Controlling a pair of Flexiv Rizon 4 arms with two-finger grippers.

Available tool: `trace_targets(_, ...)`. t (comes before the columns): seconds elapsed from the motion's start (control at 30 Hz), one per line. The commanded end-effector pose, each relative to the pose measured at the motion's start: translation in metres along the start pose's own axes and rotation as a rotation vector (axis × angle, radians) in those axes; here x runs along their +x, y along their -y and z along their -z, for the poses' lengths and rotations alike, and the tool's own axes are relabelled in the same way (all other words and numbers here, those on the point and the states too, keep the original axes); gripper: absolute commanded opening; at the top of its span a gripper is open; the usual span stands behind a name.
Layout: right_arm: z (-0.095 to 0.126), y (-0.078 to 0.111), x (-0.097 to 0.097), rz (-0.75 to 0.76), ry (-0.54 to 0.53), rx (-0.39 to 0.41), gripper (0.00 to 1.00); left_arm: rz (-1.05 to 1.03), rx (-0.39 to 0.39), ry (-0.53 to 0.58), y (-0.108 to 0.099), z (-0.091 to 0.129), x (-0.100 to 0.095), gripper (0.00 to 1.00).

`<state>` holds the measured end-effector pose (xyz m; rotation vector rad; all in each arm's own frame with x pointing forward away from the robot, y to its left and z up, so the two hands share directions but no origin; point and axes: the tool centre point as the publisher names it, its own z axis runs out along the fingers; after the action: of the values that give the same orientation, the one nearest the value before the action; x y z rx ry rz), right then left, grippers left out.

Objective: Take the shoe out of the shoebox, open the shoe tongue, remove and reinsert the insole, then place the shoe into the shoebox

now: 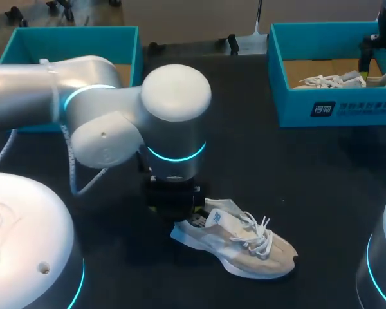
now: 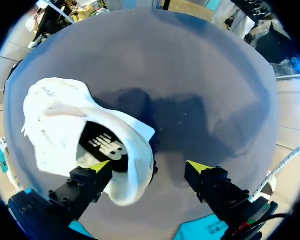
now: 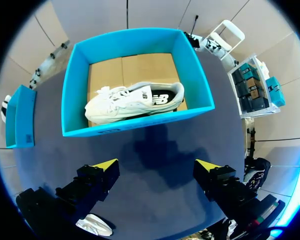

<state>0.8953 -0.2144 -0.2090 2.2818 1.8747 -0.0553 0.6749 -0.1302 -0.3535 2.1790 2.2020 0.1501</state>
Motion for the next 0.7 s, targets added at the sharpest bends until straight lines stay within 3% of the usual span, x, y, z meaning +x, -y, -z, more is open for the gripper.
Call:
trace_targets(0.03,0.0,0.001,0.0,0.0,0.0,-0.002,1.0,0.074,0.043,0.129,-0.002,0.029,0.026,1.0)
trace_targets(0.33,0.0,0.001,0.0,0.0,0.0,-0.002,1.0,0.308,0.213,0.322,-0.001,0.062,0.048,1.0)
trace_targets(0.5,0.0,0.001,0.0,0.0,0.0,-0.002,1.0,0.403,0.324,0.384,0.0,0.069,0.06,1.0)
trace_targets(0.53,0.0,0.001,0.0,0.0,0.0,-0.002,1.0,0.443,0.392,0.392,0.0,0.071,0.066,1.0)
trace_targets(0.7,0.0,0.001,0.0,0.0,0.0,-0.002,1.0,0.443,0.392,0.392,0.0,0.071,0.066,1.0)
